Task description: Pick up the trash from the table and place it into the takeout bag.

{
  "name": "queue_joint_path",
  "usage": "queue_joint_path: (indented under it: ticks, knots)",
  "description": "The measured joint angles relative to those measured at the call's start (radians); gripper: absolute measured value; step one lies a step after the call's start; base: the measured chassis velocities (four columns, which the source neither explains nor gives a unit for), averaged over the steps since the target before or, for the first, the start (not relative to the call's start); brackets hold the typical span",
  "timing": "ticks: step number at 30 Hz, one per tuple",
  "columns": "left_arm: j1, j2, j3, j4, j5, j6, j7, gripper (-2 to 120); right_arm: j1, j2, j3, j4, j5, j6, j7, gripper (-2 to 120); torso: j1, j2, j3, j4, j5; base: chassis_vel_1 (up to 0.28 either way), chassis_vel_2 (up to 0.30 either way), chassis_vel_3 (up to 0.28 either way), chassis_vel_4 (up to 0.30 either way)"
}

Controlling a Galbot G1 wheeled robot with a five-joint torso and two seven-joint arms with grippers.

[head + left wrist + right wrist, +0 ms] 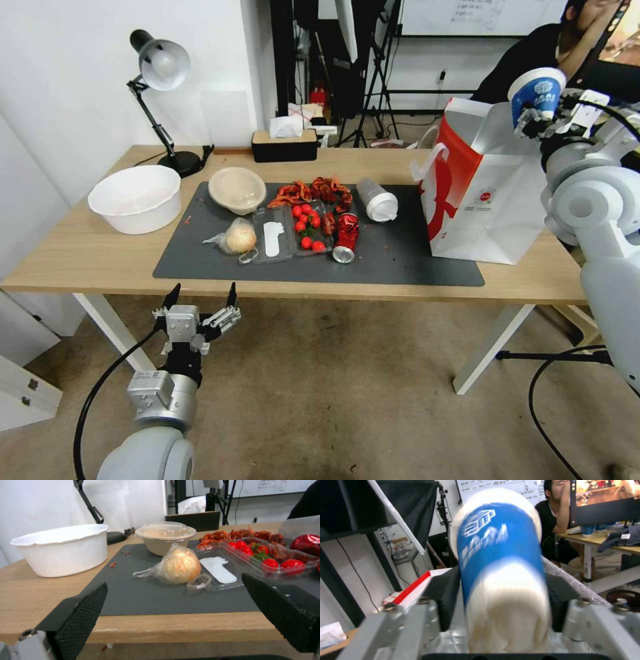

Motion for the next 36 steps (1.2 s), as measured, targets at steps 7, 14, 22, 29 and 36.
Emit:
queue_joint_path:
  ticks: [7, 14, 22, 29, 36]
  knots:
    - [0.001, 0.0, 0.0, 0.001, 0.0, -0.004, 0.0, 100, -0.014, -0.004, 0.007, 0.013, -0.001, -0.007, 0.0, 78, 0.0, 0.0, 0.0, 0.0, 0.0, 0.0, 0.0, 0.0, 0.0]
    - [0.003, 0.0, 0.0, 0.001, 0.0, -0.006, 0.0, 100, -0.03, -0.009, 0.027, 0.045, 0.054, 0.087, -0.076, 100, 0.0, 0.0, 0.0, 0.0001, 0.0, 0.0, 0.0, 0.0, 0.0]
    - [0.003, 0.004, -0.001, 0.001, -0.002, -0.028, 0.005, 100, -0.172, -0.027, 0.069, 0.18, 0.049, 0.219, -0.286, 100, 0.0, 0.0, 0.0, 0.0, -0.0001, 0.0, 0.0, 0.0, 0.0]
    - [0.004, 0.01, 0.0, 0.01, -0.007, -0.043, 0.008, 100, -0.402, 0.023, 0.09, 0.308, -0.147, 0.324, -0.447, 100, 0.0, 0.0, 0.0, 0.0001, 0.0001, 0.0, 0.0, 0.0, 0.0]
    - [0.002, 0.014, 0.001, 0.018, -0.008, -0.047, 0.011, 100, -0.592, 0.1, 0.083, 0.367, -0.365, 0.383, -0.497, 100, 0.0, 0.0, 0.0, -0.0001, 0.0, 0.0, 0.0, 0.0, 0.0]
